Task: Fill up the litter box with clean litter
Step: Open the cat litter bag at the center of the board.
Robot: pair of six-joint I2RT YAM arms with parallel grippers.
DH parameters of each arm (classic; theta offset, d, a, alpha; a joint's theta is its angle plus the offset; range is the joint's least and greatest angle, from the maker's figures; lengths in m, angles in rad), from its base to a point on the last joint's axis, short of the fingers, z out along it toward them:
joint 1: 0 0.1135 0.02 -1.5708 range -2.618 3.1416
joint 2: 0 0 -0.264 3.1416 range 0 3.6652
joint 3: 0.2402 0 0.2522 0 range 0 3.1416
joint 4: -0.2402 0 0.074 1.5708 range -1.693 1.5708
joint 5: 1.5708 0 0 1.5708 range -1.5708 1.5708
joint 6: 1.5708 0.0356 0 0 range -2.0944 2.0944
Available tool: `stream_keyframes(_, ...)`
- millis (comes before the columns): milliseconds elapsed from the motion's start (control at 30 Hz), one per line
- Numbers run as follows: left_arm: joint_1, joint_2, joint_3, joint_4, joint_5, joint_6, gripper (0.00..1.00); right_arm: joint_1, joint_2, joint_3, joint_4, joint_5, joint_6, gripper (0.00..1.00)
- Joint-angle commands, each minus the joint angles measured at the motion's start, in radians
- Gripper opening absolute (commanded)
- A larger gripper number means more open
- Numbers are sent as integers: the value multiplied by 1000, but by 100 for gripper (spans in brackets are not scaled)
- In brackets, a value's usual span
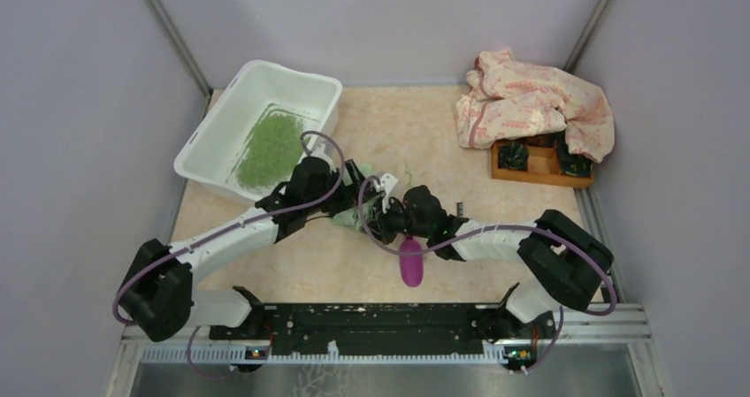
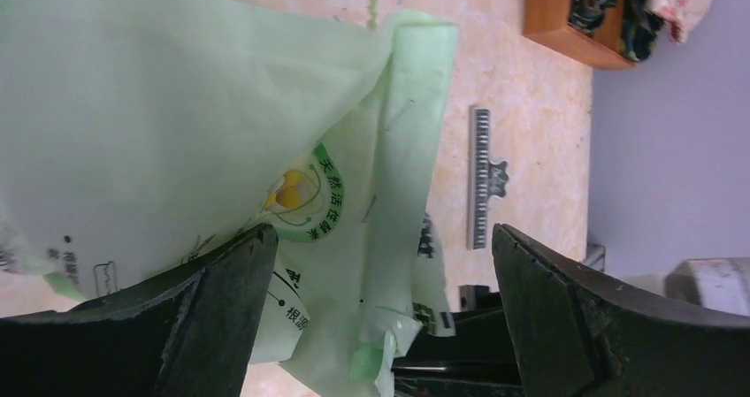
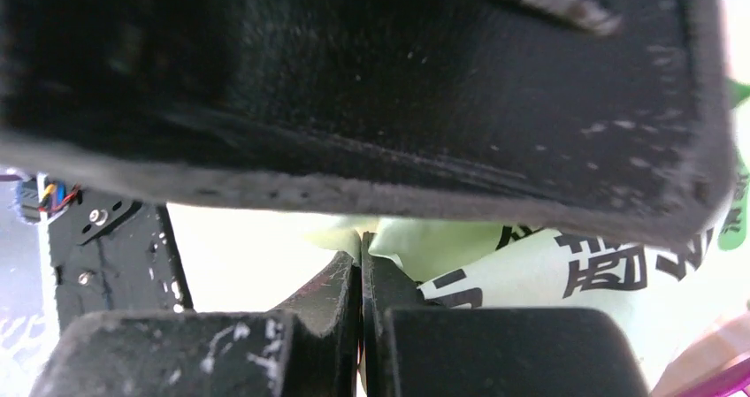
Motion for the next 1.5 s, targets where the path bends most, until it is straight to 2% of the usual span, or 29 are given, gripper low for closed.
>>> stream_keyframes(0,23,54,-81,-42,-205,-20,99,-56,33,34,-113,-73,72,0)
stream_keyframes(167,51,0,-162,-41,-310,-58,99,-90,11,106,-244,-78,82,0)
stream_keyframes(400,136,-67,-195,-83,-308,-29,99,-115,-41,226,-404,-99,56,0)
stream_keyframes(467,148,-75,-183,-92,-303,-16,99,-116,-70,268,-433,-97,47,9)
stream_keyframes(533,154,-76,-164,-96,-301,-6,99,-116,-95,307,-462,-77,39,12)
stream_keyframes(667,167,-55,-114,-100,-285,13,99,-123,-77,397,-524,-70,6,33)
stream_keyframes(733,170,-47,-81,-111,-275,23,99,-123,-74,419,-536,-66,1,38)
stream_keyframes(1133,181,31,50,-119,-240,65,99,-125,74,443,-552,3,-4,34)
stream_keyframes(1333,182,121,80,-108,-204,56,99,-129,243,534,-569,50,17,33)
stream_keyframes(1467,176,154,43,-76,-194,30,99,-130,318,515,-538,60,57,33)
